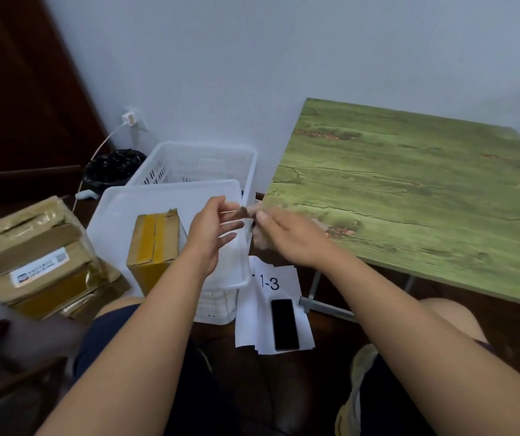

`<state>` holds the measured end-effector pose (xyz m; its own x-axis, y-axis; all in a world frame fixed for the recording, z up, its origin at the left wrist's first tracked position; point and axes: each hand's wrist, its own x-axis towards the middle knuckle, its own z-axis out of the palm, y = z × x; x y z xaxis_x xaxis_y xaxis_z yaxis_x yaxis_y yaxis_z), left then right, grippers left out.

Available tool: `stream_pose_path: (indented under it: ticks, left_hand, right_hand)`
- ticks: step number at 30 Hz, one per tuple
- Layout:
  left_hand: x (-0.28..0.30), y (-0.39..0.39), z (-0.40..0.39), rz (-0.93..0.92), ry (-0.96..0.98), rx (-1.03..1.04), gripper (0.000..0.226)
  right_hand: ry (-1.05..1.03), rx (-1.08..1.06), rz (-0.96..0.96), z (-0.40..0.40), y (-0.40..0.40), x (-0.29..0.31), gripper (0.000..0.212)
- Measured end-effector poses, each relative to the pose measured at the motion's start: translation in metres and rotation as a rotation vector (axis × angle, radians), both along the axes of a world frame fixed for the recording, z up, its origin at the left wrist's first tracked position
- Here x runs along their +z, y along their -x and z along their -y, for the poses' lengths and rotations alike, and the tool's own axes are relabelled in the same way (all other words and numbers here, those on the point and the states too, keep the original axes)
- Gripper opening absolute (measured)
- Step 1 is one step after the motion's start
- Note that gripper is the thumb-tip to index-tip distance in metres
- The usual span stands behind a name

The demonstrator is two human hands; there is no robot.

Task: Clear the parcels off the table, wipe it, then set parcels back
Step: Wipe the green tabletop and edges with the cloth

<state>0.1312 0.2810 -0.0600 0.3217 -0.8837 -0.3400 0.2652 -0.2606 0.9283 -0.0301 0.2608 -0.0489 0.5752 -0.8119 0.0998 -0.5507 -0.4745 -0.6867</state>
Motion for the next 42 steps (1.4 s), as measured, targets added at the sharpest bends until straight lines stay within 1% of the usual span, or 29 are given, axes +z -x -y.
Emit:
stream_pose_path:
  ticks: [2, 3, 4, 5, 6, 7, 11, 13, 14, 16, 17, 19, 20, 21, 23, 24, 25, 27, 30, 33, 35, 37, 40, 42]
  left_hand:
    - [0.002, 0.0, 0.006, 0.079, 0.048, 0.041, 0.032]
    - [0.005, 0.002, 0.011, 0.143, 0.087, 0.05, 0.034]
    - [0.008, 0.004, 0.016, 0.195, 0.132, 0.053, 0.035]
    - [0.012, 0.006, 0.022, 0.222, 0.177, 0.053, 0.036]
    - [0.017, 0.01, 0.03, 0.233, 0.218, 0.045, 0.037]
    - [0.023, 0.013, 0.035, 0.246, 0.254, 0.028, 0.036]
    - [0.042, 0.037, 0.052, 0.328, 0.328, -0.176, 0.021]
    - [0.046, 0.052, 0.057, 0.275, 0.379, -0.268, 0.019]
    - [0.048, 0.059, 0.059, 0.216, 0.412, -0.289, 0.016]
    - [0.053, 0.072, 0.065, 0.151, 0.443, -0.28, 0.009]
    - [0.055, 0.078, 0.069, 0.169, 0.436, -0.262, 0.005]
    - [0.056, 0.085, 0.075, 0.237, 0.403, -0.218, 0.011]
    - [0.056, 0.087, 0.077, 0.267, 0.391, -0.194, 0.015]
    - [0.055, 0.089, 0.079, 0.293, 0.39, -0.172, 0.016]
    - [0.055, 0.091, 0.082, 0.325, 0.403, -0.144, 0.016]
    - [0.055, 0.092, 0.082, 0.338, 0.412, -0.133, 0.016]
    - [0.056, 0.095, 0.083, 0.361, 0.426, -0.128, 0.015]
    - [0.058, 0.1, 0.084, 0.433, 0.455, -0.127, 0.018]
    - [0.063, 0.107, 0.079, 0.495, 0.5, -0.142, 0.015]
    - [0.063, 0.107, 0.073, 0.487, 0.535, -0.181, 0.017]
    - [0.063, 0.105, 0.069, 0.456, 0.546, -0.199, 0.014]
    - [0.064, 0.105, 0.065, 0.415, 0.547, -0.204, 0.008]
    - [0.067, 0.101, 0.06, 0.349, 0.544, -0.179, 0.008]
    - [0.07, 0.093, 0.058, 0.306, 0.536, -0.142, 0.011]
  right_hand:
    - [-0.377, -0.088, 0.501, 0.009, 0.002, 0.008, 0.031]
    - [-0.554, -0.123, 0.704, 0.014, 0.004, 0.012, 0.034]
    - [-0.722, -0.155, 0.867, 0.017, 0.008, 0.015, 0.041]
    - [-0.854, -0.187, 0.971, 0.02, 0.013, 0.016, 0.049]
    - [-0.951, -0.189, 1.027, 0.024, 0.018, 0.018, 0.053]
    - [-1.002, -0.171, 1.048, 0.026, 0.021, 0.021, 0.056]
    - [-1.063, -0.074, 1.112, 0.036, 0.041, 0.029, 0.056]
    - [-1.098, -0.03, 1.146, 0.045, 0.048, 0.031, 0.06]
    - [-1.112, -0.04, 1.158, 0.049, 0.05, 0.033, 0.06]
    - [-1.078, -0.107, 1.17, 0.059, 0.053, 0.035, 0.054]
    - [-1.034, -0.147, 1.167, 0.062, 0.055, 0.035, 0.052]
    - [-0.902, -0.228, 1.088, 0.065, 0.059, 0.037, 0.046]
    - [-0.79, -0.273, 0.988, 0.064, 0.063, 0.039, 0.039]
    - [-0.66, -0.319, 0.847, 0.063, 0.067, 0.04, 0.033]
    - [-0.445, -0.352, 0.577, 0.06, 0.08, 0.041, 0.034]
    - [-0.393, -0.344, 0.509, 0.059, 0.087, 0.041, 0.038]
    - [-0.367, -0.331, 0.489, 0.058, 0.092, 0.04, 0.042]
    - [-0.359, -0.303, 0.515, 0.061, 0.099, 0.037, 0.049]
    - [-0.371, -0.259, 0.569, 0.063, 0.098, 0.033, 0.05]
    - [-0.294, -0.24, 0.506, 0.063, 0.092, 0.028, 0.049]
    - [-0.25, -0.237, 0.479, 0.061, 0.086, 0.026, 0.044]
    - [-0.214, -0.239, 0.473, 0.06, 0.08, 0.024, 0.036]
    - [-0.113, -0.27, 0.394, 0.062, 0.079, 0.023, 0.027]
    - [-0.11, -0.307, 0.416, 0.062, 0.085, 0.022, 0.011]
